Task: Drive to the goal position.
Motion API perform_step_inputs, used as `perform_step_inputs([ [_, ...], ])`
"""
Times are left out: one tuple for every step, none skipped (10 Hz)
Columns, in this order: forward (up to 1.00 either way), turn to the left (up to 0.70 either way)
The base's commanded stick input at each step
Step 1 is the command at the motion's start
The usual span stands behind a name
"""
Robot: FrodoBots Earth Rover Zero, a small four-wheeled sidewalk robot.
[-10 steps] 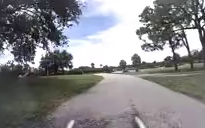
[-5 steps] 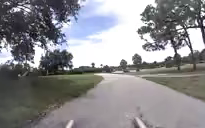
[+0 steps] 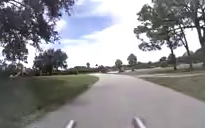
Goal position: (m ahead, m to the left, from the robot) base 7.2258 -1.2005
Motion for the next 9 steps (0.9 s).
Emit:
perform_step_inputs([
  [0.70,0.00],
  [0.70,0.00],
  [0.70,0.00],
  [0.70,0.00],
  [0.70,0.00],
  [0.70,0.00],
  [0.70,0.00],
  [0.70,0.00],
  [0.70,0.00],
])
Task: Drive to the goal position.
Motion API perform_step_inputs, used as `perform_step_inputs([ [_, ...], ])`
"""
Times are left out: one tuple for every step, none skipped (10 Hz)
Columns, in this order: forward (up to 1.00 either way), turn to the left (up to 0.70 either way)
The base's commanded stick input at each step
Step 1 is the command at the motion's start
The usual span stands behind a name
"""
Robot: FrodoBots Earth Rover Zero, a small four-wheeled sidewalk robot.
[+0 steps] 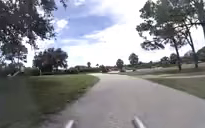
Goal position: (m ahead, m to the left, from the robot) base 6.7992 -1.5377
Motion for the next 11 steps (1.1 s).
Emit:
perform_step_inputs([
  [0.70,0.00],
  [0.70,0.00],
  [0.70,0.00],
  [0.70,0.00],
  [0.70,0.00],
  [0.70,0.00],
  [0.70,0.00],
  [0.70,0.00],
  [0.70,0.00],
  [0.70,0.00],
  [0.70,0.00],
])
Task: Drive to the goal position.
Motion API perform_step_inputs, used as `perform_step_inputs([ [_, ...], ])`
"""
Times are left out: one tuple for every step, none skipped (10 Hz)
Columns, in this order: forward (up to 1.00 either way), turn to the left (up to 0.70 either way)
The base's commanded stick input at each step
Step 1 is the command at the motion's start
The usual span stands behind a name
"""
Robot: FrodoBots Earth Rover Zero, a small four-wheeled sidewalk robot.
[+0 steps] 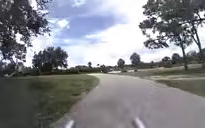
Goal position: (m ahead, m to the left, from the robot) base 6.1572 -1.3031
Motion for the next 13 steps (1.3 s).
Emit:
perform_step_inputs([
  [0.70,0.00],
  [0.70,0.00],
  [0.70,0.00],
  [0.70,0.00],
  [0.70,0.00],
  [0.70,0.00],
  [0.70,0.00],
  [0.70,0.00],
  [0.70,0.00],
  [0.70,0.00],
  [0.70,0.00],
  [0.70,0.00],
  [0.70,0.00],
])
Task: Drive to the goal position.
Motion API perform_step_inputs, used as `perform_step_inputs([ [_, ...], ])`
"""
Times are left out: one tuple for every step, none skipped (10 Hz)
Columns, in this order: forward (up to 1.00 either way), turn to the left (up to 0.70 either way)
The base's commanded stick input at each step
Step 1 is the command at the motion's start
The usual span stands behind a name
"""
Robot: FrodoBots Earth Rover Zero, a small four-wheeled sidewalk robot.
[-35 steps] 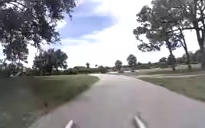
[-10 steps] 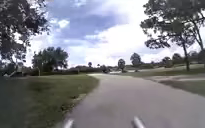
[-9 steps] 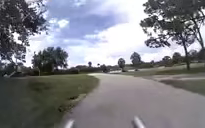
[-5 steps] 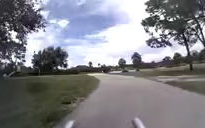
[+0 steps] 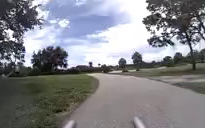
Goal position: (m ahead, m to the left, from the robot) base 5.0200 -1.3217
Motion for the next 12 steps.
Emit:
perform_step_inputs([
  [0.70,0.00],
  [0.70,0.00],
  [0.70,0.00],
  [0.70,0.00],
  [0.70,0.00],
  [0.70,0.00],
  [0.70,0.00],
  [0.70,0.00],
  [0.70,0.00],
  [0.70,0.00],
  [0.70,0.00],
  [0.70,0.00],
])
